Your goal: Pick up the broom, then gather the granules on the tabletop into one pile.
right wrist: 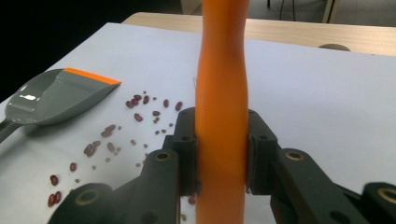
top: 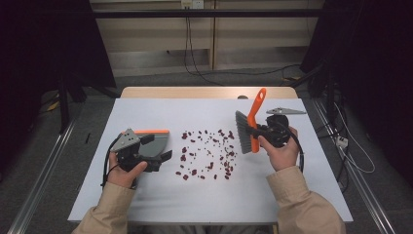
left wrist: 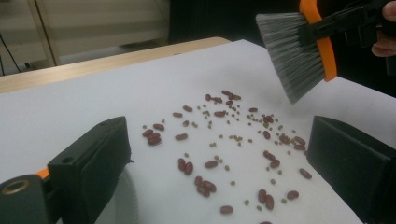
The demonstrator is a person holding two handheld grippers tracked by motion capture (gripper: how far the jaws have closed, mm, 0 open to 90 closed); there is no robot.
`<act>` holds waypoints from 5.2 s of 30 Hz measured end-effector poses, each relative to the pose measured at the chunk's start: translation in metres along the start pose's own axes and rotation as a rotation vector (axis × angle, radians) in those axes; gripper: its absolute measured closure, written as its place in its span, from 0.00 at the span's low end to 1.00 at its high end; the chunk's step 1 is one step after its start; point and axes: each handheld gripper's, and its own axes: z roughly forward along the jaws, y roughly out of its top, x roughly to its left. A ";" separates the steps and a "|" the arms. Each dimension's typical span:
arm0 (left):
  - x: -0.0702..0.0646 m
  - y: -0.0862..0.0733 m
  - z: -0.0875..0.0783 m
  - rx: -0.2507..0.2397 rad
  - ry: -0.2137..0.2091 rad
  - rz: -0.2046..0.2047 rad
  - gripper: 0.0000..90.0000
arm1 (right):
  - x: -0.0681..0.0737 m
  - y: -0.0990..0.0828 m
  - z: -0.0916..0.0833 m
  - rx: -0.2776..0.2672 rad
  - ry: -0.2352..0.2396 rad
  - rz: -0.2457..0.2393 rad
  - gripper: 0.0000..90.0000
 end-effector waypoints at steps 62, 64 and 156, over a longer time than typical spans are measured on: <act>0.022 -0.020 -0.020 0.000 0.041 -0.016 0.06 | -0.021 -0.009 0.050 0.168 -0.188 -0.127 0.53; 0.022 -0.020 -0.020 0.004 0.042 -0.011 0.06 | -0.021 -0.008 0.046 0.167 -0.188 -0.126 0.53; 0.022 -0.020 -0.019 0.006 0.064 -0.013 0.06 | 0.019 -0.026 0.075 0.158 0.172 -0.558 0.78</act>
